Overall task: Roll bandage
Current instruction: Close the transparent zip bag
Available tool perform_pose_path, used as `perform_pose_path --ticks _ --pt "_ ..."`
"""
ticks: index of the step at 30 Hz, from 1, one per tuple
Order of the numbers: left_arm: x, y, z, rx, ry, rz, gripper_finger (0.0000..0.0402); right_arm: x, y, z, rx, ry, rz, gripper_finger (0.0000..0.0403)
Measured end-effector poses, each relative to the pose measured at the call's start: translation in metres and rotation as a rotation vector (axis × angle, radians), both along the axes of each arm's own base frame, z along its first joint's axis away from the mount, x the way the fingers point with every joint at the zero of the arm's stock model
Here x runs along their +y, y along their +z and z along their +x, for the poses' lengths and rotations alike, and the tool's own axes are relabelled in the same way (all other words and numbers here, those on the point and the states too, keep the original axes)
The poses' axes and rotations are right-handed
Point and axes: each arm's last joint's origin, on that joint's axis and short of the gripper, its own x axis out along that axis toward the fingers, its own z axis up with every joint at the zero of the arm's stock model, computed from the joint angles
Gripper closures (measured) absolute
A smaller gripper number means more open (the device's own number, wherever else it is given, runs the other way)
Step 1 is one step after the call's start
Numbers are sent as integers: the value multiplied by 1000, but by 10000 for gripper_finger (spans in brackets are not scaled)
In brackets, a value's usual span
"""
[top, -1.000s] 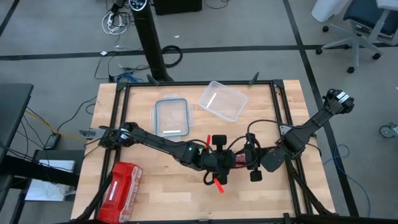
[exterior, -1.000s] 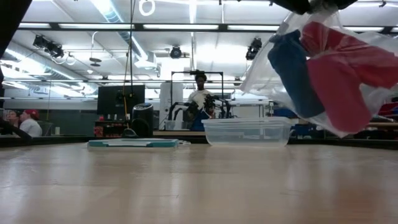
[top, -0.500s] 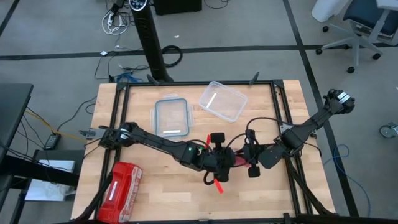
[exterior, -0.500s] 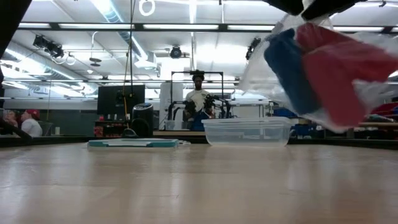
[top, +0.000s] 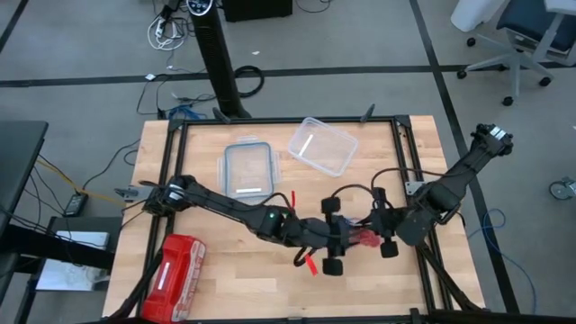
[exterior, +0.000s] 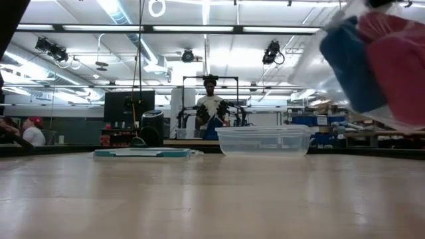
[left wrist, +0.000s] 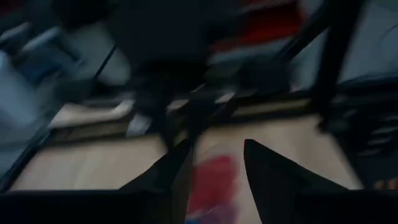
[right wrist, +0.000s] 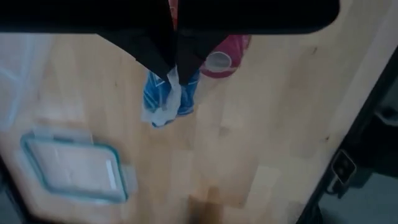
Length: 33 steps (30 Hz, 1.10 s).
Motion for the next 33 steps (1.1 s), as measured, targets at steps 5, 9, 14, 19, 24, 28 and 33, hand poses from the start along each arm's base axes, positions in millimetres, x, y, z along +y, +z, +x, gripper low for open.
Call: perform_pose_path --ticks 5,9,14,19,24,28,33 --pt "-4 -17 8 -179 -98 -43 250 -4 -1 -13 49 -34 26 402" --pt "4 -47 11 -250 -100 -74 250 -3 2 -20 43 -13 36 402" --pt "14 -83 4 -329 -74 -164 250 -6 5 -27 33 -4 41 403" --pt "23 -112 -5 -329 -15 -168 250 -9 6 -35 50 -6 47 403" --pt "29 -127 -10 -296 76 -179 250 -11 10 -44 44 17 78 403" --pt "32 -136 -13 -263 131 -207 250 -10 13 -53 32 64 103 403" --pt "38 -149 -14 -153 181 -270 250 -11 17 -60 19 91 127 403"
